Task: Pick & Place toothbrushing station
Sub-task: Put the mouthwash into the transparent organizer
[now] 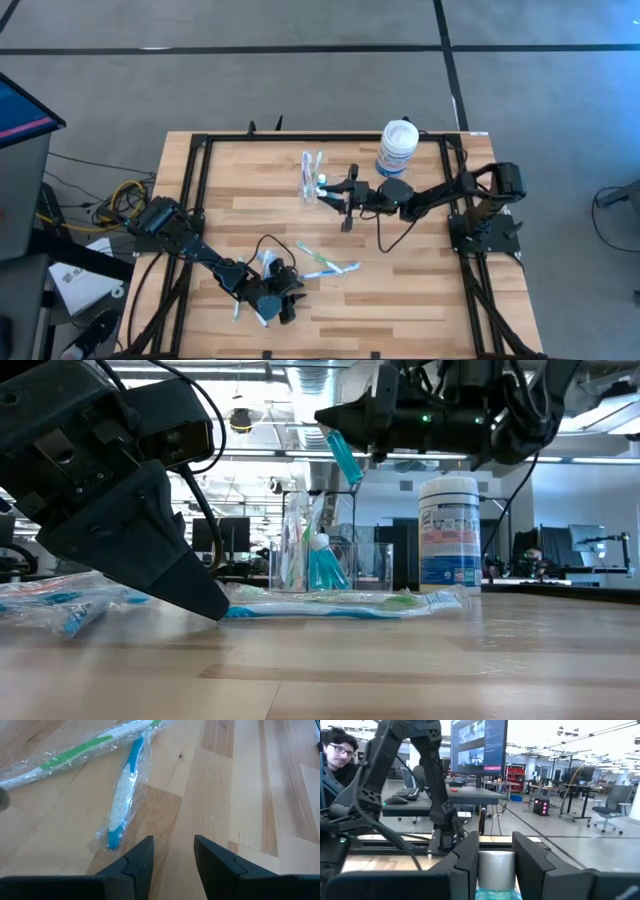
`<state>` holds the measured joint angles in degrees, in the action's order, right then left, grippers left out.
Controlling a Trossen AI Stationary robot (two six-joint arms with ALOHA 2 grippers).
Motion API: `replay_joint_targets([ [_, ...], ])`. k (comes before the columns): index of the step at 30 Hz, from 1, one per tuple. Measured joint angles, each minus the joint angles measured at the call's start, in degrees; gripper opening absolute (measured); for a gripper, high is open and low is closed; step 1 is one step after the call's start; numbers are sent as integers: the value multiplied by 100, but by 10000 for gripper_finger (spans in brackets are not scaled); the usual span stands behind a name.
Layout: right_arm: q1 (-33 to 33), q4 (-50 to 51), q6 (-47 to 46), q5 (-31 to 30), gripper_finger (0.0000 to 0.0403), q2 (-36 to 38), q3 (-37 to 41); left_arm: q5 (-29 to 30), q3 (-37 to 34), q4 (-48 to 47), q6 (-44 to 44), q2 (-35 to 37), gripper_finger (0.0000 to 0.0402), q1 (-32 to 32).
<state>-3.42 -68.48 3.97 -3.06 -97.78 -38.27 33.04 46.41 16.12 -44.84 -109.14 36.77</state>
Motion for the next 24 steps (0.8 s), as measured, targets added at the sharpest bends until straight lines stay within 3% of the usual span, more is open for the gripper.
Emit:
replay_joint_targets([
  [8, -434, -473, -131, 430, 85, -310, 22, 24, 0, 2, 0, 0, 137, 0],
  [14, -794, -2112, -549, 855, 85, -1252, 24, 49, 0, 0, 1, 0, 137, 0],
  [24, -1142, -2153, -686, 958, 85, -1671, -239, 50, -13, 35, 84, 0, 137, 0],
])
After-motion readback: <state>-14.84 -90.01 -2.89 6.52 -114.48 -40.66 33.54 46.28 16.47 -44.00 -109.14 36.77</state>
